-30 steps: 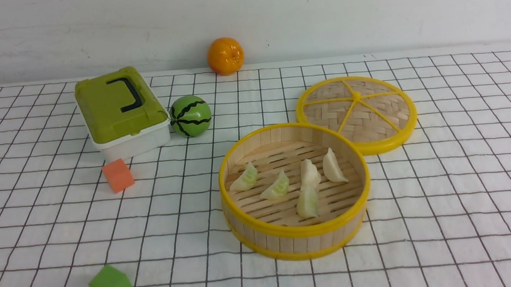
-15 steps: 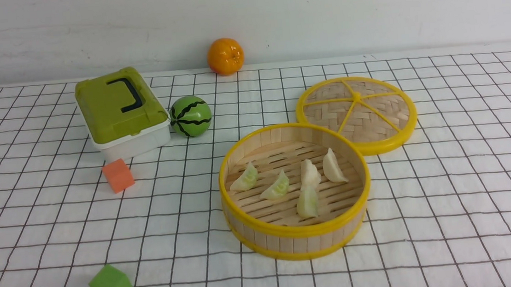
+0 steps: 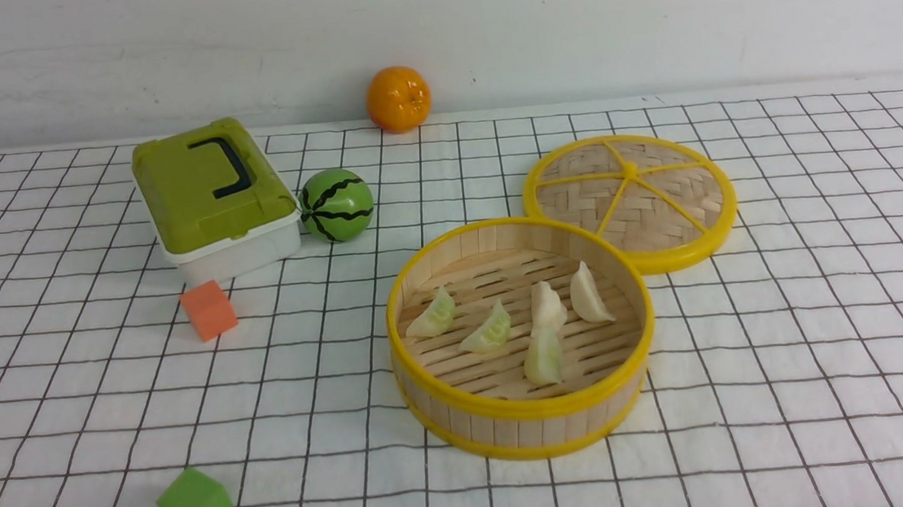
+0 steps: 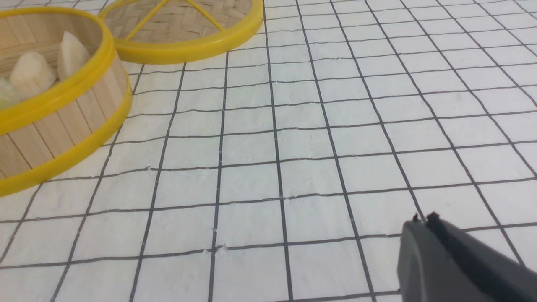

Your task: Put the dumplings into the steamer on the table with the white tablecloth.

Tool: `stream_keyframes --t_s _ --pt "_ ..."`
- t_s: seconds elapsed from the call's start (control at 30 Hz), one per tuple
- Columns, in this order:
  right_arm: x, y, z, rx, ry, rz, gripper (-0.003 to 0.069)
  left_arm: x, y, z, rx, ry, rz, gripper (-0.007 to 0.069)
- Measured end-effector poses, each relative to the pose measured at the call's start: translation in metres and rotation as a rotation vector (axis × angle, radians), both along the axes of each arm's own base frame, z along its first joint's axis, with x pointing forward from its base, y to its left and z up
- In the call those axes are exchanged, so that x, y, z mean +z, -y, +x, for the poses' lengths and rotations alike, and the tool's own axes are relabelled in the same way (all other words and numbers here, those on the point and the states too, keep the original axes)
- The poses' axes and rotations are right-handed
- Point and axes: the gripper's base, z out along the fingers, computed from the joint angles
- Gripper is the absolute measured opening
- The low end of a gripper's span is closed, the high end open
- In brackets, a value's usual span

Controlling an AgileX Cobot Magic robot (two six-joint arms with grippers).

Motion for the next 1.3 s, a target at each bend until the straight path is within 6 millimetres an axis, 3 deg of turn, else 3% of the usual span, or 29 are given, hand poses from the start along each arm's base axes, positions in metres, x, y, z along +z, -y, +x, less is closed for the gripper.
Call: stream_keyframes --t_s 0.87,1.13,1.23,1.3 --pt "0.0 0.0 0.0 0.0 0.0 0.001 0.0016 0.0 0.0 0.0 0.002 0.001 0.002 0.0149" --pt "0.0 0.0 0.0 0.0 0.0 0.001 0.0022 -0.002 0.002 0.007 0.013 0.092 -0.01 0.0151" --pt "0.0 0.0 0.0 0.0 0.0 0.001 0.0029 -0.007 0.006 0.014 0.035 0.18 -0.065 0.0113" --pt "0.0 0.0 0.0 0.0 -0.001 0.001 0.0031 -0.017 0.009 0.019 0.079 0.23 -0.143 0.004"
